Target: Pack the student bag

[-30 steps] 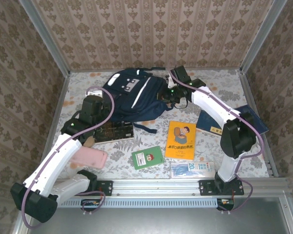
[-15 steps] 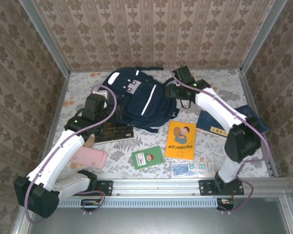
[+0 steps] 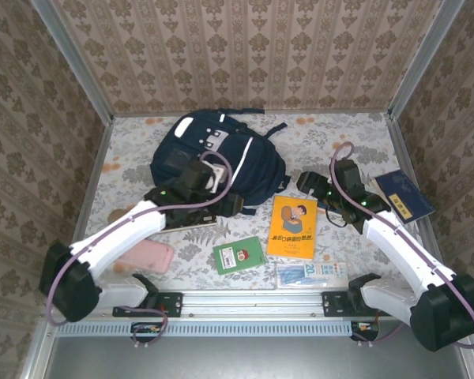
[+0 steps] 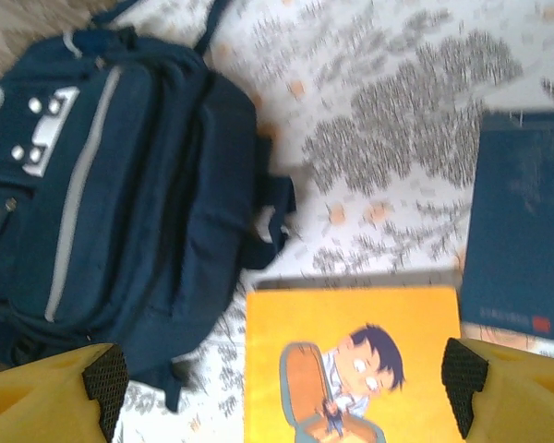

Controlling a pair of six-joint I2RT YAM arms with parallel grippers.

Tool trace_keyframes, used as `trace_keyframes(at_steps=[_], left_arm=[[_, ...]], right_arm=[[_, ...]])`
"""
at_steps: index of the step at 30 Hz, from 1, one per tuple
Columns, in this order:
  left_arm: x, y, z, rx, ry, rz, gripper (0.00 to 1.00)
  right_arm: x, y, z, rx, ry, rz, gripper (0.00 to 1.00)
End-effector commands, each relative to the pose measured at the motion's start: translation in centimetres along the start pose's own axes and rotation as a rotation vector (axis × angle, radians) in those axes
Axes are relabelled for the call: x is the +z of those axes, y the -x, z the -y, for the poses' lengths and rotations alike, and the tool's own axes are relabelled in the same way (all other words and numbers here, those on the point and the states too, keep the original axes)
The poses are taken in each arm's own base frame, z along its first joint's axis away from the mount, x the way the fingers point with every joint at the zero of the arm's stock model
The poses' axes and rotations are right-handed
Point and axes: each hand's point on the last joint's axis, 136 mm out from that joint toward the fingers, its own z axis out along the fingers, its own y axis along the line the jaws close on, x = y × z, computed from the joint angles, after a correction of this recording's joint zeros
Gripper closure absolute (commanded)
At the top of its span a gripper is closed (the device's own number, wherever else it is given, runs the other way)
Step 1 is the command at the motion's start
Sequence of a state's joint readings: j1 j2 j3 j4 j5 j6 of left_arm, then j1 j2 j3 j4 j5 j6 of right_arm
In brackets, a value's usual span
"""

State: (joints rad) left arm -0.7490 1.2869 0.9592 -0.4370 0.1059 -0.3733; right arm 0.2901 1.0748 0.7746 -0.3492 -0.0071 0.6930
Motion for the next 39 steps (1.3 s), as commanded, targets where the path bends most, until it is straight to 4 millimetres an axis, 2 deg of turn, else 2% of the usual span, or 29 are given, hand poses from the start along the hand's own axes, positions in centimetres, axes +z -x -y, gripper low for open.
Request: trace_keyframes(at_steps=[1, 6, 10, 13, 17, 25, 34, 39], left_arm=[[2.0, 0.3, 3.5, 0.039, -0.114, -0.057, 0.01], [5.0, -1.0, 5.0, 0.026, -0.168, -0.174, 0.00], [7.1, -2.1, 7.7, 0.035, -0.279, -0.267, 0.01], [8.8, -2.7, 9.6, 0.044, -0.336, -0.333, 0.02], [11.3, -3.4, 10.6, 0.040, -0.353, -0.405, 0.05], [14.0, -5.1, 11.1, 0.000, -0.434, -0.487, 0.09], [14.6, -5.4, 11.2, -0.082, -0.559, -0.489, 0.22], [14.5, -5.3, 11.6, -0.072, -0.576, -0.491, 0.25]], right_arm=[[0.2, -2.8, 1.4, 0.029, -0.048, -0.126, 0.06], [1.2, -6.4, 4.1, 0.061, -0.145, -0.260, 0.04], [1.2, -8.8, 5.9, 0.114, -0.172, -0.310, 0.05], [2.0, -10.6, 6.1, 0.149, -0.135, -0.380, 0.05], [3.5, -12.2, 5.7, 0.215, -0.051, -0.461, 0.06], [4.6, -12.4, 4.8, 0.322, 0.072, -0.480, 0.12], [4.8, -11.3, 3.4, 0.444, 0.214, -0.470, 0.25], [4.3, -10.5, 1.9, 0.447, 0.288, -0.481, 0.35]])
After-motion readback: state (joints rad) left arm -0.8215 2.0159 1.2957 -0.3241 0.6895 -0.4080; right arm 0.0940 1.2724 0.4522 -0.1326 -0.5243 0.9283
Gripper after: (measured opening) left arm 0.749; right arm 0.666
